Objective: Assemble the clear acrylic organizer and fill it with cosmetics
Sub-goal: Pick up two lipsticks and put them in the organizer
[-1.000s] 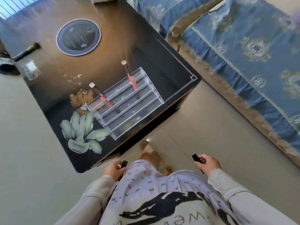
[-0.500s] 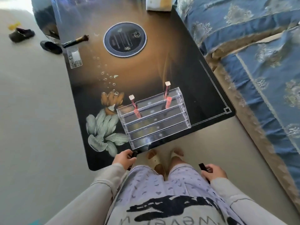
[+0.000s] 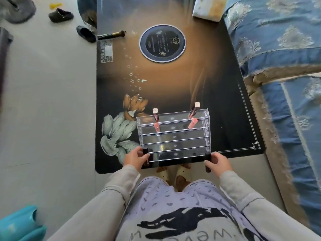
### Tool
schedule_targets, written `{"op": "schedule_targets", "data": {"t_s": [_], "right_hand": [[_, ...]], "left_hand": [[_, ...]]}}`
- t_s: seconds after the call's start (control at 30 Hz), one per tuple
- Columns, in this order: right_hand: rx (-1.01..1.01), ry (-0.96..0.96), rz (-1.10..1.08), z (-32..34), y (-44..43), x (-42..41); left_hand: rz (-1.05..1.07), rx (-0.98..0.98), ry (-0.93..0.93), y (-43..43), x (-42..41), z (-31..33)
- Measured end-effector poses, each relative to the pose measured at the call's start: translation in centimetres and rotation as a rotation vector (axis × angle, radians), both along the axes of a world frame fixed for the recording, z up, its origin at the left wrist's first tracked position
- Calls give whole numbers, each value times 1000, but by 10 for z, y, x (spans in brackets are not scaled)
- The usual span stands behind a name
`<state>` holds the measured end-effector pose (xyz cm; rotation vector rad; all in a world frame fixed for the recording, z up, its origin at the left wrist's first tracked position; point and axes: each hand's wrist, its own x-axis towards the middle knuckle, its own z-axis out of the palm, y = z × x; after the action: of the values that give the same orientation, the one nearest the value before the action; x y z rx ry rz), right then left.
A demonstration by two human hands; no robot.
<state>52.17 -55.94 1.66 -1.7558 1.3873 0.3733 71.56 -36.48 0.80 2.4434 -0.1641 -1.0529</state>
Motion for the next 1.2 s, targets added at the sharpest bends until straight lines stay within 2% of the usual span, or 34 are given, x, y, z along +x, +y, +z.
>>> {"op": "schedule_targets", "data": {"t_s": [0.2, 0.43, 0.77, 1.2], "right_hand": [[-135, -195, 1, 15, -21, 42], [-153, -313, -18, 13, -29, 66], [-144, -215, 65, 2, -32, 76], [-82, -118, 161, 2, -35, 81]], "left_hand": [[147, -164, -229, -28, -4, 12], [196, -239, -240, -51, -7, 9], [143, -176, -213, -63, -4, 0], [71, -141, -58, -68, 0, -6]]}}
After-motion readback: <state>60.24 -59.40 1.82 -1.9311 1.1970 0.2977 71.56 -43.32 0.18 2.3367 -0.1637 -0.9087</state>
